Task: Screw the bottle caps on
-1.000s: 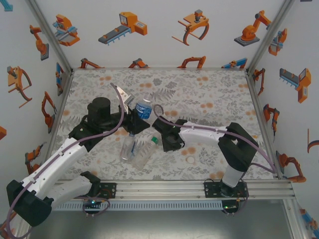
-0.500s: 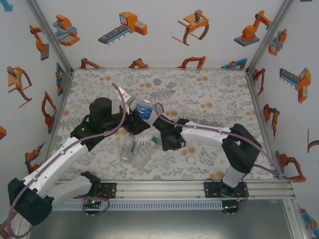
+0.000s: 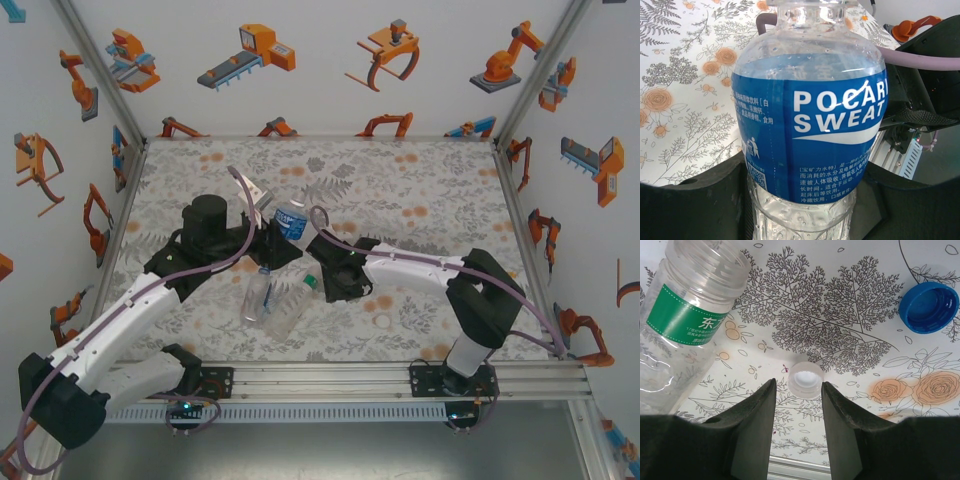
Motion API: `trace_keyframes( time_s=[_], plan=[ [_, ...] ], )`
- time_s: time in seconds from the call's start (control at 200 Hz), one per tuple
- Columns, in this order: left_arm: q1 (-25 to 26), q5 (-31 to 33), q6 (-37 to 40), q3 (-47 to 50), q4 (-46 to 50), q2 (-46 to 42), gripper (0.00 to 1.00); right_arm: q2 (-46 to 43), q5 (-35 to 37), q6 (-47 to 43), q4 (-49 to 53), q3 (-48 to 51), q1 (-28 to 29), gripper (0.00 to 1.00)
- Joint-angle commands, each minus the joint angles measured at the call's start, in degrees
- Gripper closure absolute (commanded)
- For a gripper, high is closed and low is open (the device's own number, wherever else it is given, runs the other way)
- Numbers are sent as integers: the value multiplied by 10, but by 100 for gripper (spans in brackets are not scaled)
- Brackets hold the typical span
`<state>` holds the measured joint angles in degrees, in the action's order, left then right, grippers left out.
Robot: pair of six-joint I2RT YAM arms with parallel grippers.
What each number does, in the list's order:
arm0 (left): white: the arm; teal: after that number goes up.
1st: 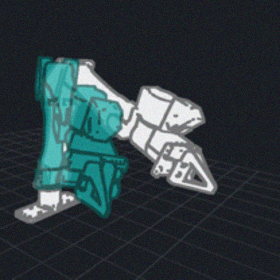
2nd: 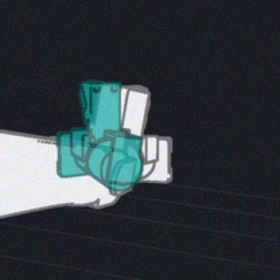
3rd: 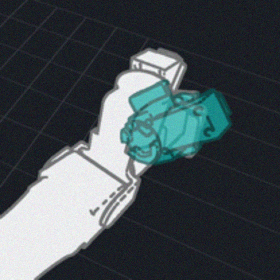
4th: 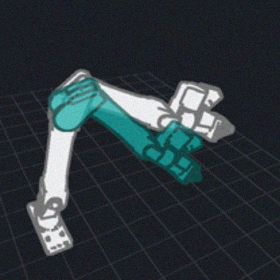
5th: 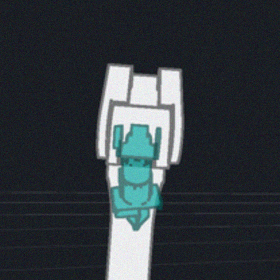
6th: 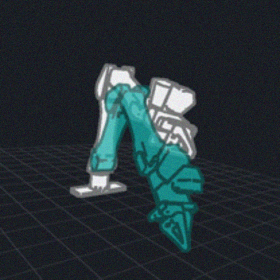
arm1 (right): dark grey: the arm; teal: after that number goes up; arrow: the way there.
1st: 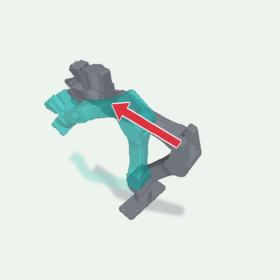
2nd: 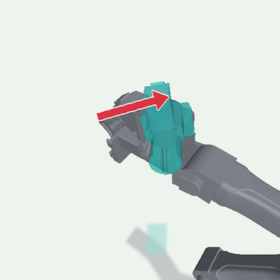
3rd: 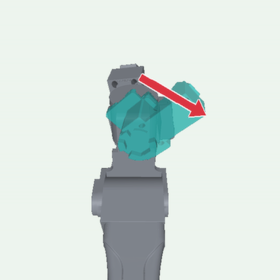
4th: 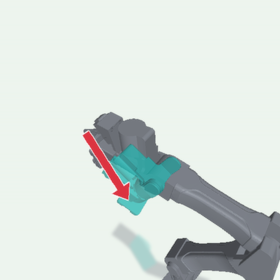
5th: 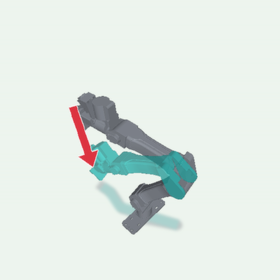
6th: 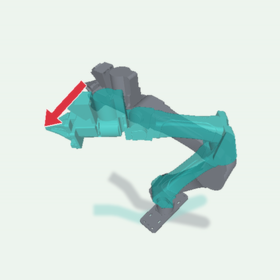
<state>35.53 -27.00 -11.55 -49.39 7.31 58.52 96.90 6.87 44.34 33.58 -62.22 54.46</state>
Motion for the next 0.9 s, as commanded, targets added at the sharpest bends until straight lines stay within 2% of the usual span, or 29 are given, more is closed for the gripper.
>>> trace_keyframes(
  time_s=[0.0, 0.896],
  plan=[
    [-4, -13, -3, -10, -15, 0, 100, 9, -2, 7, 4, -3, 1, 59],
    [-4, -13, -11, -5, -15, -2, 100, 25, -8, 15, -17, 19, 1, 58]
  ],
)
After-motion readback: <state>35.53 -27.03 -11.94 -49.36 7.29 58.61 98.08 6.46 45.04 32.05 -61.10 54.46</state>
